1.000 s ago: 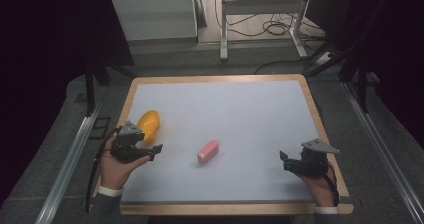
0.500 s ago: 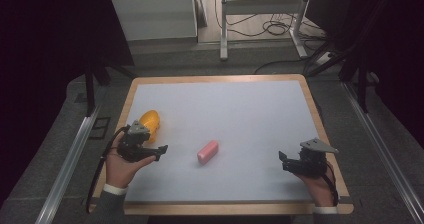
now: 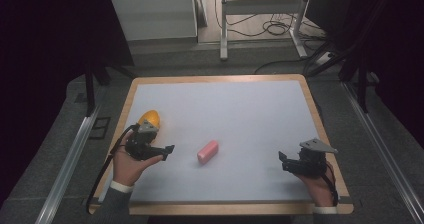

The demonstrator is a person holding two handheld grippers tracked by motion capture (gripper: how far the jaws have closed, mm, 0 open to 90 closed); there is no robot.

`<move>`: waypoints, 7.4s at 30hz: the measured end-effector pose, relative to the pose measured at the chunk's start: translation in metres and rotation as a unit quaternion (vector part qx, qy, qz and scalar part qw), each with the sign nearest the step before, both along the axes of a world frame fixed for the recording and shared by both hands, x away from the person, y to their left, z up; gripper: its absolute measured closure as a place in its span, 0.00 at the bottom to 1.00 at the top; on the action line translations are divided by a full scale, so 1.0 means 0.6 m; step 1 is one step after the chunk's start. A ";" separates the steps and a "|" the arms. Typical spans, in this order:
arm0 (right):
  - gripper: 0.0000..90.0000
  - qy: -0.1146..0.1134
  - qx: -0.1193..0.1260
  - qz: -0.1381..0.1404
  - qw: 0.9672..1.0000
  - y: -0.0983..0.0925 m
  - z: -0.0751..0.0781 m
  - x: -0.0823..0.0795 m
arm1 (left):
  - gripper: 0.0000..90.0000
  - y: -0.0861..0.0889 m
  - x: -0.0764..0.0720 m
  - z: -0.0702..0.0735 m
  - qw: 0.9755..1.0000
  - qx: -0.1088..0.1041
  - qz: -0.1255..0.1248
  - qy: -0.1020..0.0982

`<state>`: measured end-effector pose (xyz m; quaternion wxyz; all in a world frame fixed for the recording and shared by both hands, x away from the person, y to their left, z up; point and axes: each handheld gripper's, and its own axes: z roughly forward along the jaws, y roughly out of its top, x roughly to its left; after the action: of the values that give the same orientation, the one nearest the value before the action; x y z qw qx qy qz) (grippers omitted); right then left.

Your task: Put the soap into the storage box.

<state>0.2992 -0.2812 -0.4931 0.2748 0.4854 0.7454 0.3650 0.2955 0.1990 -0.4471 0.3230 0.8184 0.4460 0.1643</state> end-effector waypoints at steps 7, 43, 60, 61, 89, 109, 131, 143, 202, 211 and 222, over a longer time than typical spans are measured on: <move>0.10 0.003 -0.003 -0.001 1.000 0.000 -0.002 0.001 | 0.24 -0.018 0.006 -0.005 1.000 0.006 -0.016 0.008; 0.10 0.007 -0.004 -0.005 1.000 -0.004 -0.006 0.003 | 0.23 -0.142 0.019 -0.011 0.995 0.027 -0.088 0.023; 0.10 0.009 -0.003 -0.007 1.000 -0.006 -0.006 0.003 | 0.24 -0.179 0.033 -0.025 0.993 0.028 -0.107 0.040; 0.10 0.010 -0.003 -0.007 1.000 -0.006 -0.006 0.003 | 0.24 -0.180 0.036 -0.027 0.993 0.028 -0.105 0.043; 0.10 0.015 -0.012 -0.008 1.000 -0.003 -0.014 0.006 | 0.52 -0.220 0.090 -0.088 0.989 0.044 -0.097 0.102; 0.10 0.009 -0.011 -0.016 1.000 -0.007 -0.010 0.004 | 0.67 -0.216 0.077 -0.076 0.990 0.034 -0.107 0.088; 0.10 0.009 -0.012 -0.014 1.000 -0.006 -0.011 0.005 | 0.67 -0.174 0.056 -0.040 0.993 0.018 -0.096 0.062; 0.10 0.011 -0.013 -0.014 1.000 -0.006 -0.012 0.005 | 0.67 -0.160 0.058 -0.036 0.994 0.012 -0.091 0.057; 0.10 0.012 -0.021 -0.009 1.000 -0.002 -0.017 0.005 | 0.67 -0.067 0.075 -0.008 0.999 -0.003 -0.035 0.034; 0.10 0.011 -0.021 -0.009 1.000 -0.001 -0.016 0.005 | 0.67 -0.054 0.078 -0.004 0.999 -0.003 -0.027 0.031; 0.10 0.012 -0.022 -0.009 1.000 -0.001 -0.016 0.005 | 0.67 -0.040 0.081 0.002 0.999 -0.012 -0.018 0.026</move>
<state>0.3024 -0.2821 -0.5029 0.2798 0.4899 0.7522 0.3405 0.3443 0.1748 -0.4458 0.3241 0.8261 0.4419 0.1316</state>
